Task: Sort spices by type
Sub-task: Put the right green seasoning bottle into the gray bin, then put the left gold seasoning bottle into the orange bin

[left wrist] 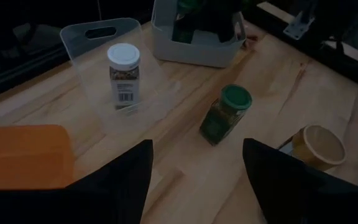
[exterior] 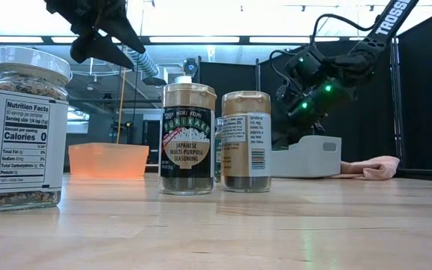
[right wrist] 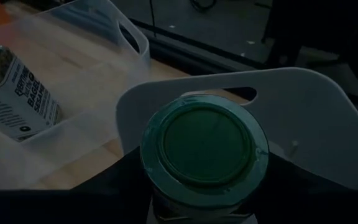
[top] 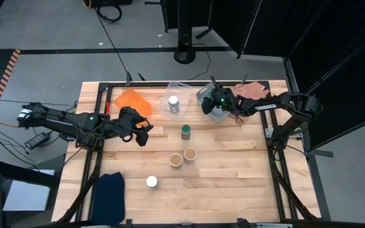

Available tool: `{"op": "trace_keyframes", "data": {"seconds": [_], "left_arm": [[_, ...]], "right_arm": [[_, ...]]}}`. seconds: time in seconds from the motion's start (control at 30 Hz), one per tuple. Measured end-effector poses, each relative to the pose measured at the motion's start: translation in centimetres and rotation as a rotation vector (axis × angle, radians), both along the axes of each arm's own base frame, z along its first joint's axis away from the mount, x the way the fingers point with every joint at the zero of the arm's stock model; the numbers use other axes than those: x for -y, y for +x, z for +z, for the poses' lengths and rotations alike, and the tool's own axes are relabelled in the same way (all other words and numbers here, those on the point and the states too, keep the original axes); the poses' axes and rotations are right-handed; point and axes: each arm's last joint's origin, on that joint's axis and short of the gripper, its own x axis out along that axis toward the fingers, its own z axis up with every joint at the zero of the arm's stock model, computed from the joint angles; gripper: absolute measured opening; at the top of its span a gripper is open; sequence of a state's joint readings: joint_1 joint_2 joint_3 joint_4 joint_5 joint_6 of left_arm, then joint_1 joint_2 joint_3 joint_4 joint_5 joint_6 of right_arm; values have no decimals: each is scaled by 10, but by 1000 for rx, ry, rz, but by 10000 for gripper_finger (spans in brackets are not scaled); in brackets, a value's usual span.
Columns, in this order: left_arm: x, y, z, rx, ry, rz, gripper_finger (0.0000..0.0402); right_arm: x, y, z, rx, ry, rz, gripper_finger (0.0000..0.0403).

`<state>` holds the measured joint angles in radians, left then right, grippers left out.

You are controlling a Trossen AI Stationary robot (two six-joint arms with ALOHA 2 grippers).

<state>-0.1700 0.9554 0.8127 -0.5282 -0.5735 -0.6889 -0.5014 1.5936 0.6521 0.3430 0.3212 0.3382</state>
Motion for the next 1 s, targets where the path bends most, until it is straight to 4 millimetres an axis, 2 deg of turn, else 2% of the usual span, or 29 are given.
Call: {"op": "trace_keyframes", "data": {"seconds": [0.33, 0.53, 0.77, 1.0], "left_arm": [[0, 1, 1, 11, 1, -3, 255], [0, 1, 1, 11, 1, -4, 255], [1, 2, 2, 25, -7, -17, 255], [7, 15, 12, 131, -23, -211, 255]], "right_arm": [[1, 3, 6, 31, -54, 25, 232], [2, 6, 20, 69, -110, 48, 246], [6, 12, 54, 127, -194, 68, 268], [4, 9, 113, 230, -347, 89, 277]]}}
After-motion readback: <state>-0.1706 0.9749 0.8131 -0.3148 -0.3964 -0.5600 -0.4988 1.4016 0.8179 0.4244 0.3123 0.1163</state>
